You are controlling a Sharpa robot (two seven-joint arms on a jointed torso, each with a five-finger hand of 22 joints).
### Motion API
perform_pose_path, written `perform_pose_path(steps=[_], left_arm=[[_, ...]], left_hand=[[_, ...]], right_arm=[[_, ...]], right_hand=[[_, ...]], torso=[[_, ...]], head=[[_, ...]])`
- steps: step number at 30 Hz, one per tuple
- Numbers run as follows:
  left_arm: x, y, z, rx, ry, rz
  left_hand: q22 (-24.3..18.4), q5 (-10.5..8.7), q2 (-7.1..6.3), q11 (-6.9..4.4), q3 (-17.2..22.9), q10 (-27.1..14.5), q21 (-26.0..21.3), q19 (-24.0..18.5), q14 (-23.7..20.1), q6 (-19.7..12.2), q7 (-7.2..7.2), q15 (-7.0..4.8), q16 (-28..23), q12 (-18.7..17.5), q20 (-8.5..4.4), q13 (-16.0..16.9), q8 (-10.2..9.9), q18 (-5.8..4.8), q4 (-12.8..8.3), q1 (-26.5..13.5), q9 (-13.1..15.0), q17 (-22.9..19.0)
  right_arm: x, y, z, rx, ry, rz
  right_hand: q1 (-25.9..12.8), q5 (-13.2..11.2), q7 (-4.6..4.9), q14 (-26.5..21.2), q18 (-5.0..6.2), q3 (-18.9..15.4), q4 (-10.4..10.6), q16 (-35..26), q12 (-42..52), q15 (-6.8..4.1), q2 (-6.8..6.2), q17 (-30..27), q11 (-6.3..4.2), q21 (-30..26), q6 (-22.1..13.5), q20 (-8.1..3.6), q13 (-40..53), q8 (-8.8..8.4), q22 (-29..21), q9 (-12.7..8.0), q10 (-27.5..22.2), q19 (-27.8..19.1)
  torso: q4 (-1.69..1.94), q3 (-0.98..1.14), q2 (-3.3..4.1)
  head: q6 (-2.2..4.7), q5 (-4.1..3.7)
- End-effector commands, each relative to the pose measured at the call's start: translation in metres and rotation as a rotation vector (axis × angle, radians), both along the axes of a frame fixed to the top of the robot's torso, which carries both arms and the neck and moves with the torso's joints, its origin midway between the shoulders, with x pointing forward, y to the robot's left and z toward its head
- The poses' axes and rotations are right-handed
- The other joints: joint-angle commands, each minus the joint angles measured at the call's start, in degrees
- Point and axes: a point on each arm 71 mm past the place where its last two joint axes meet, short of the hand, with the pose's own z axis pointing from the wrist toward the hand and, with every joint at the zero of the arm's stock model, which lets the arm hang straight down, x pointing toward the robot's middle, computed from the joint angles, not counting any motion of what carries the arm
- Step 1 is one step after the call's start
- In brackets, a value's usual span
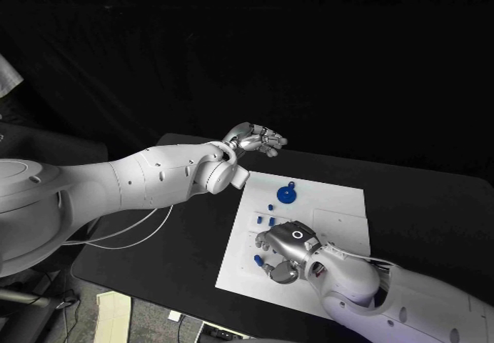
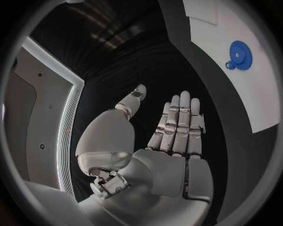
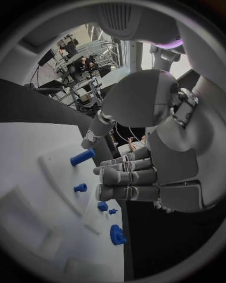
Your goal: Assemble the parts on the task board
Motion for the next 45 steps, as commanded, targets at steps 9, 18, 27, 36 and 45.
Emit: perform_pose_path(steps=[9, 18, 27, 36, 45], left_arm=[[0.0, 0.003, 0.001, -0.002, -0.005, -0.006], [0.0, 0.002, 0.001, -0.002, -0.005, -0.006], [0.001, 0.0, 0.001, -0.003, -0.005, -0.01], [0.0, -0.002, 0.001, -0.005, -0.003, -0.016], [0.0, -0.003, 0.001, -0.005, -0.002, -0.019]], left_hand=[[0.09, 0.17, -0.09, 0.3, 0.05, -0.01, -0.29, 0.2, 0.23, -0.58, 1.21, 0.12, -0.35, -0.25, 0.1, -0.07, 0.15, 0.6, 0.31, -0.58, -0.05, 0.13], [0.11, 0.17, -0.07, 0.29, 0.08, 0.01, -0.31, 0.22, 0.25, -0.57, 1.21, 0.11, -0.37, -0.25, 0.1, -0.06, 0.18, 0.6, 0.33, -0.57, -0.04, 0.17], [0.13, 0.17, -0.08, 0.29, 0.09, 0.02, -0.33, 0.22, 0.26, -0.57, 1.21, 0.11, -0.38, -0.26, 0.1, -0.05, 0.2, 0.61, 0.33, -0.54, -0.04, 0.21], [0.15, 0.16, -0.09, 0.29, 0.09, 0.03, -0.35, 0.23, 0.27, -0.57, 1.21, 0.11, -0.4, -0.27, 0.1, -0.05, 0.21, 0.61, 0.35, -0.54, -0.04, 0.24], [0.17, 0.16, -0.1, 0.29, 0.09, 0.03, -0.37, 0.24, 0.28, -0.59, 1.21, 0.11, -0.42, -0.29, 0.1, -0.05, 0.22, 0.6, 0.38, -0.57, -0.05, 0.28]], right_arm=[[0.008, -0.027, 0.04, 0.182, 0.12, 0.005], [0.01, -0.014, 0.037, 0.112, 0.135, 0.073], [0.006, 0.004, 0.019, -0.047, 0.104, 0.108], [0.004, 0.008, 0.005, -0.107, 0.107, 0.112], [0.002, 0.013, -0.001, -0.114, 0.111, 0.116]], right_hand=[[-2.36, 1.74, -0.32, -0.03, 4.8, -2.54, 1.04, 0.03, 1.13, -0.14, 0.1, -0.25, -0.03, -0.1, 0.61, -0.14, -0.18, 0.45, 0.6, -0.12, 0.69, -0.01], [2.84, 2.88, -1.71, -0.66, 4.8, -0.78, 0.21, -0.15, 0.5, 0.11, 2.05, -0.49, 0.23, -0.32, 0.57, -0.15, -1.05, 0.64, 0.77, -0.35, -0.66, -0.86], [6.46, 2.2, -5.74, -2.43, 4.8, 3.08, -1.37, -0.09, -0.5, 2.67, 2.24, -0.64, 2.86, -0.99, -0.95, 1.07, -4.12, 0.17, 0.82, -0.86, -7.38, -2.56], [6.52, 3.09, -6.04, -3.65, 4.8, 3.85, -1.04, 0.43, -0.36, 2.46, 1.55, -0.74, 2.59, -1.35, -1.38, 1.64, -5.83, 0.38, 0.84, -0.85, -11.66, -3.35], [6.64, 6.72, -4.83, -3.21, 4.8, 4.07, -1.5, 0.79, 0.5, 0.56, 1.83, -1.07, 0.63, -0.96, -1.86, 1.52, -5.92, 0.45, 0.99, -0.93, -11.08, -3.17]], torso=[[-0.11, 0.08, -0.01], [-0.07, 0.13, 0.04], [0.07, -0.04, 0.02], [0.12, -0.14, 0.0], [0.04, -0.05, 0.01]], head=[[0.44, -0.55], [0.82, -0.65], [0.64, -0.64], [0.26, -0.39], [0.13, -0.2]])
